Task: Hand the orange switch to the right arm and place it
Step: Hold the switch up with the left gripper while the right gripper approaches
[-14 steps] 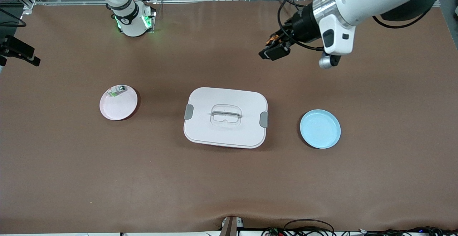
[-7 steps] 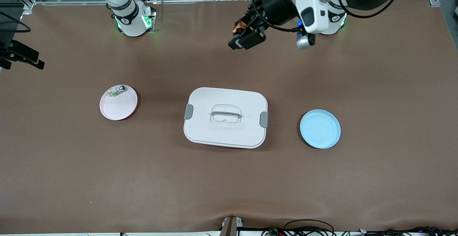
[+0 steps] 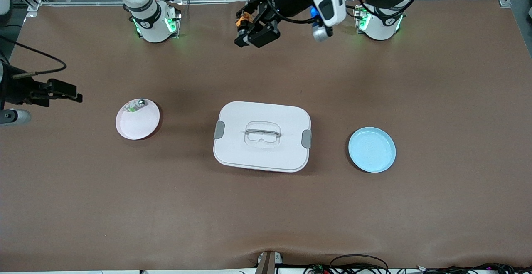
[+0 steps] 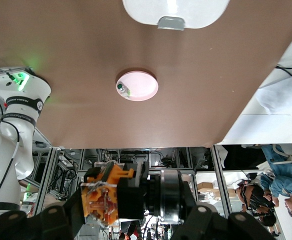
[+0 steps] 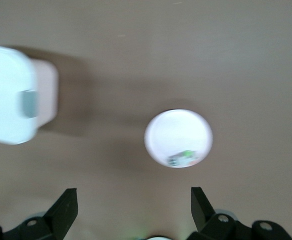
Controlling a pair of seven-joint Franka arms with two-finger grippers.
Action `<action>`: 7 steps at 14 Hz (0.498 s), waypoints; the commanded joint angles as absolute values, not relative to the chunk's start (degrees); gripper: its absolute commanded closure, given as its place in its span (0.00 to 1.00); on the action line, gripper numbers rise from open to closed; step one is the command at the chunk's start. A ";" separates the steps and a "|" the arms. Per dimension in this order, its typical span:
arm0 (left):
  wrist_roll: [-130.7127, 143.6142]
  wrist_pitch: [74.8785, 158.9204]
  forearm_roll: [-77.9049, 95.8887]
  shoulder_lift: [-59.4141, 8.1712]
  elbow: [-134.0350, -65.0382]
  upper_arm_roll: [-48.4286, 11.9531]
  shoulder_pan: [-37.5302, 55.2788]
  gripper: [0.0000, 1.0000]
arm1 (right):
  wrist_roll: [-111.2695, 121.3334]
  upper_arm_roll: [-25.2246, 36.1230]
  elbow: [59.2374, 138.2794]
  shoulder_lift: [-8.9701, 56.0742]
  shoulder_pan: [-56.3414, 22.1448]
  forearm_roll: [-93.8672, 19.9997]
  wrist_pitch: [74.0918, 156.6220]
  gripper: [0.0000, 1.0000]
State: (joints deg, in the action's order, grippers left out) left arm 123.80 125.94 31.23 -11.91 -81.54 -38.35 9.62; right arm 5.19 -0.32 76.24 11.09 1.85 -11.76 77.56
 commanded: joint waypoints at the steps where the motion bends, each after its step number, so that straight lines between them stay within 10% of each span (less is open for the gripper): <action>1: 124.72 128.40 31.38 -15.98 -81.04 -38.67 11.33 0.83 | 6.06 -0.26 77.60 8.35 3.34 -23.78 75.76 0.00; 7: 125.16 130.52 29.27 -19.16 -81.12 -38.41 15.03 0.83 | -7.97 -1.41 80.23 5.11 -2.18 -34.54 78.65 0.00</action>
